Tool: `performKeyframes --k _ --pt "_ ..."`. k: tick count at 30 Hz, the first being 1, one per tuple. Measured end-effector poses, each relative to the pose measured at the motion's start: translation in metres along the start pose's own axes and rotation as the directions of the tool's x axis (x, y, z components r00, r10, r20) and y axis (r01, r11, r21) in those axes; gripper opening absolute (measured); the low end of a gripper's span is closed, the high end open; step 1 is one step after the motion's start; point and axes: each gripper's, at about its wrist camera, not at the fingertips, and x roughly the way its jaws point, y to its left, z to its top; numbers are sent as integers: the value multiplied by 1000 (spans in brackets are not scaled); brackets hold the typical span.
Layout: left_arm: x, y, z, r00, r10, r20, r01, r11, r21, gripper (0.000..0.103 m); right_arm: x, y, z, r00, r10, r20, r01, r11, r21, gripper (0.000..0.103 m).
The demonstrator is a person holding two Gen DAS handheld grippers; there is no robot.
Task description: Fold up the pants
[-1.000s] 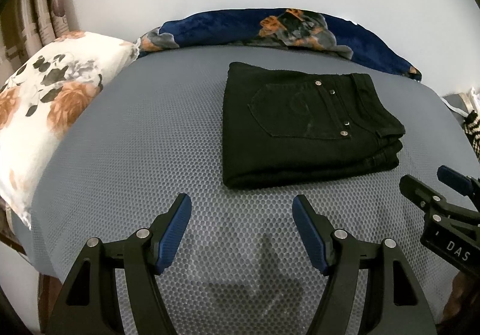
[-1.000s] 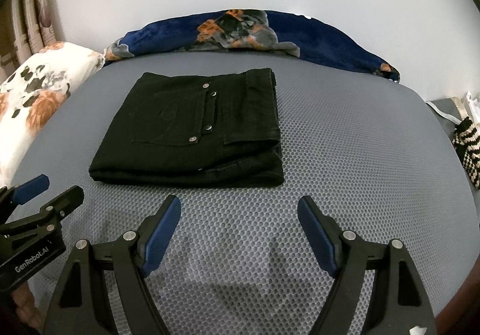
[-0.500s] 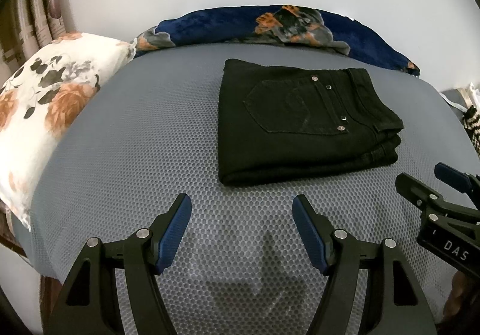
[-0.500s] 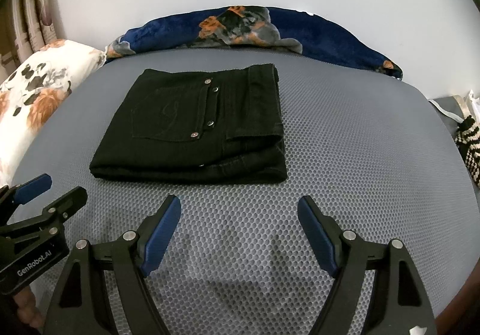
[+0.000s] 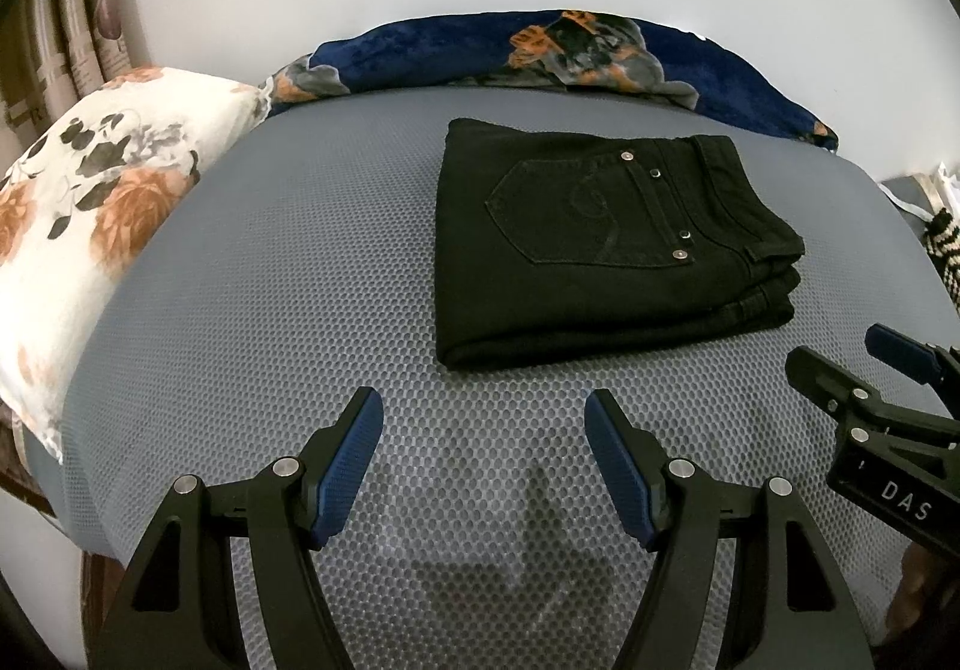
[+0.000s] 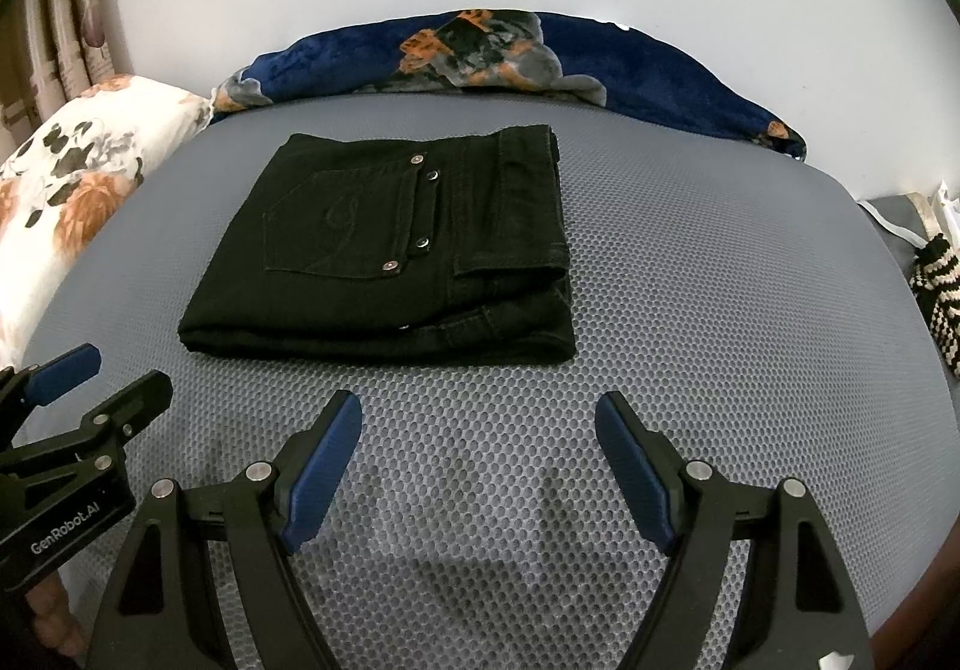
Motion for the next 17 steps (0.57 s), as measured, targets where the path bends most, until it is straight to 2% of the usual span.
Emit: performKeyframes --k 17 --pt "4 1 2 1000 -15 -13 15 1000 3 70 1 -1 0 1000 -1 -4 1 1000 -1 78"
